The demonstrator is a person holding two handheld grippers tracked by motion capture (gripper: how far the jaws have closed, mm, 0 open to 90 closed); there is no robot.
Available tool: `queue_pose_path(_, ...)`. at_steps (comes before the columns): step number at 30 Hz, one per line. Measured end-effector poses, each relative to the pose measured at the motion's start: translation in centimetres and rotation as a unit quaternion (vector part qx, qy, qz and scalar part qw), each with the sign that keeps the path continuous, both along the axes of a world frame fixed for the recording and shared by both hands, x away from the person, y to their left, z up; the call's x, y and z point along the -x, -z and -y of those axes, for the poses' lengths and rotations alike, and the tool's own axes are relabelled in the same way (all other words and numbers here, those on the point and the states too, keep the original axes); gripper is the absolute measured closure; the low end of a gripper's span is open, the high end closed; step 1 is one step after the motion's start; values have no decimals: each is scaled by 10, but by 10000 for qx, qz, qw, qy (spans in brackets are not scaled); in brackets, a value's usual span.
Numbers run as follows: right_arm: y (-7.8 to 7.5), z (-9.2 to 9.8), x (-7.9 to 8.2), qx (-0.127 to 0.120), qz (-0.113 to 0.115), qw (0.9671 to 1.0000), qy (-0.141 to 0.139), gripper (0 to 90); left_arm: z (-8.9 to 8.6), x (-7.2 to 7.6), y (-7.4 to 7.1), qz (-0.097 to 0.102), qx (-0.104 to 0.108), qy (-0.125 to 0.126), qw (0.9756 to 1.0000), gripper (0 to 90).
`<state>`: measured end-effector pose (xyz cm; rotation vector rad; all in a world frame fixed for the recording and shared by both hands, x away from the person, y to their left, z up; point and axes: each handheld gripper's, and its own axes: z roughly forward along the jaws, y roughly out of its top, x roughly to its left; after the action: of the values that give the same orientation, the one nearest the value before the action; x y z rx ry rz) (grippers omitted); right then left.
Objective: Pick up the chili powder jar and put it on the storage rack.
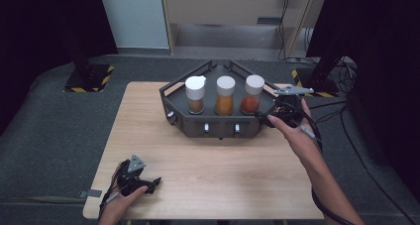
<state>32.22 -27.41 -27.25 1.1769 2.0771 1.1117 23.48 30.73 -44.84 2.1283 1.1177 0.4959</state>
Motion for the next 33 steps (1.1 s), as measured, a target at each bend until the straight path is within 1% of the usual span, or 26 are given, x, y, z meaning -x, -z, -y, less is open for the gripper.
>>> queue_pose_path(4, 3, -2, 6, 72, -9, 10000, 17, 43, 0, 0, 0, -2, -9, 5, 10000, 0)
queue_pose_path(11, 11, 2, 15, 66, -35, 10000, 10, 42, 0, 0, 0, 0, 0, -1, 10000, 0)
queue_pose_path(13, 14, 2, 17, 101, -54, 9999, -3, 42, 0, 0, 0, 1, 0, -1, 10000, 0)
queue_pose_path(21, 26, 6, 26, 69, -109, 9999, 15, 42, 0, 0, 0, 1, 0, -2, 10000, 0)
queue_pose_path(33, 37, 11, 36, 16, -147, 9999, 6, 42, 0, 0, 0, 1, 1, -4, 10000, 0)
